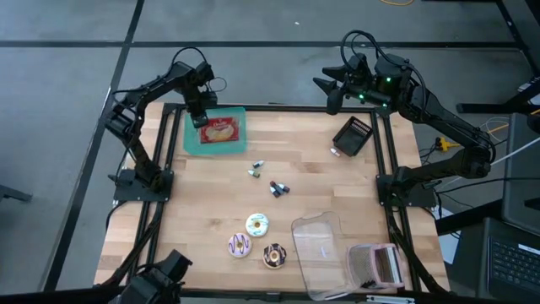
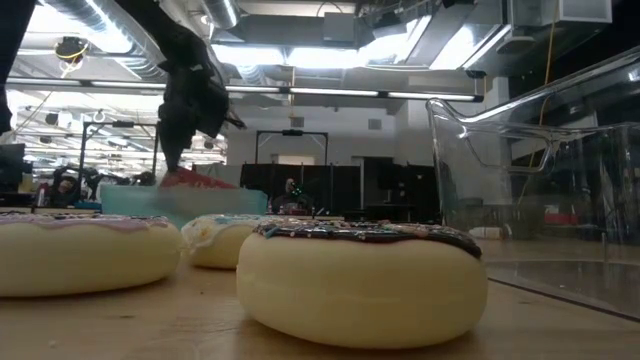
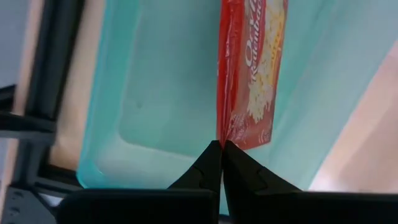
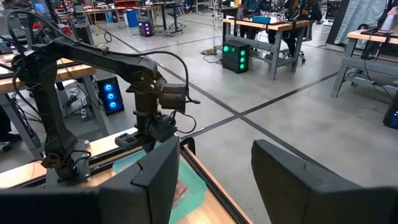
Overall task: Pick & Place Food Item
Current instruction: Put the popcorn bag into the light blue bin, then put the white donut into the black bin
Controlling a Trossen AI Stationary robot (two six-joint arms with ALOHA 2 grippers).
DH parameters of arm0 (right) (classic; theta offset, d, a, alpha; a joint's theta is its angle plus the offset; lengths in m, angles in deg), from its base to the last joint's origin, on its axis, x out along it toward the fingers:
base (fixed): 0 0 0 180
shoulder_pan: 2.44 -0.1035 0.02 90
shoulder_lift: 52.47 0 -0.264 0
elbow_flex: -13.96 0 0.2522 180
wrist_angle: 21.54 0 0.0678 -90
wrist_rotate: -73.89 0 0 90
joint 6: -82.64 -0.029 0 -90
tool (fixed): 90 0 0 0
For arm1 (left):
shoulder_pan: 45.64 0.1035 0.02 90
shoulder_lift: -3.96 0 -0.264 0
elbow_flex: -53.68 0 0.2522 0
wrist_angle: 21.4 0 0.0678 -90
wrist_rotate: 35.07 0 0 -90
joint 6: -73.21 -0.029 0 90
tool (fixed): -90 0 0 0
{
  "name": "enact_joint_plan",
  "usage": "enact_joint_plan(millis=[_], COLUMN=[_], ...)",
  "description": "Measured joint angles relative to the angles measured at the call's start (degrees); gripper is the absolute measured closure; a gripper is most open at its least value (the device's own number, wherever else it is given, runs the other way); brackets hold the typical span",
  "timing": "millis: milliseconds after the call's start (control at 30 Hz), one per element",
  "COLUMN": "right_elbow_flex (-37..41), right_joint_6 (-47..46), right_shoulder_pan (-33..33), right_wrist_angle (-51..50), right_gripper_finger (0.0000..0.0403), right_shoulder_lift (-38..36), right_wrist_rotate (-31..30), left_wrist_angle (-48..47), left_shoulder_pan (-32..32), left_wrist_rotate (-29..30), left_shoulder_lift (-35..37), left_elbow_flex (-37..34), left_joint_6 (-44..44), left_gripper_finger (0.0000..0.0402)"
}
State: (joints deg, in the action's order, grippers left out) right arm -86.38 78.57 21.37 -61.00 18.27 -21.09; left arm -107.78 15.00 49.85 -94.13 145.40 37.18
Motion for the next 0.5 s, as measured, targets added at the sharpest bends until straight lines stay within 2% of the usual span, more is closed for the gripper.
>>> enact_joint_plan(millis=[200,500], right_elbow_flex=[0.01,0.01], right_joint_6=[0.01,0.48], right_shoulder_pan=[0.0,0.0], right_wrist_angle=[0.0,0.0], right_gripper_finger=[0.0204,0.0204], right_shoulder_lift=[0.0,0.0], right_wrist_rotate=[-0.12,-0.12], left_wrist_angle=[1.98,1.33], left_shoulder_pan=[0.0,0.0], left_wrist_rotate=[0.27,0.06], left_shoulder_lift=[0.0,0.0], left_elbow_flex=[0.0,0.0], left_joint_6=[1.89,3.22], left_gripper_finger=[0.038,0.0282])
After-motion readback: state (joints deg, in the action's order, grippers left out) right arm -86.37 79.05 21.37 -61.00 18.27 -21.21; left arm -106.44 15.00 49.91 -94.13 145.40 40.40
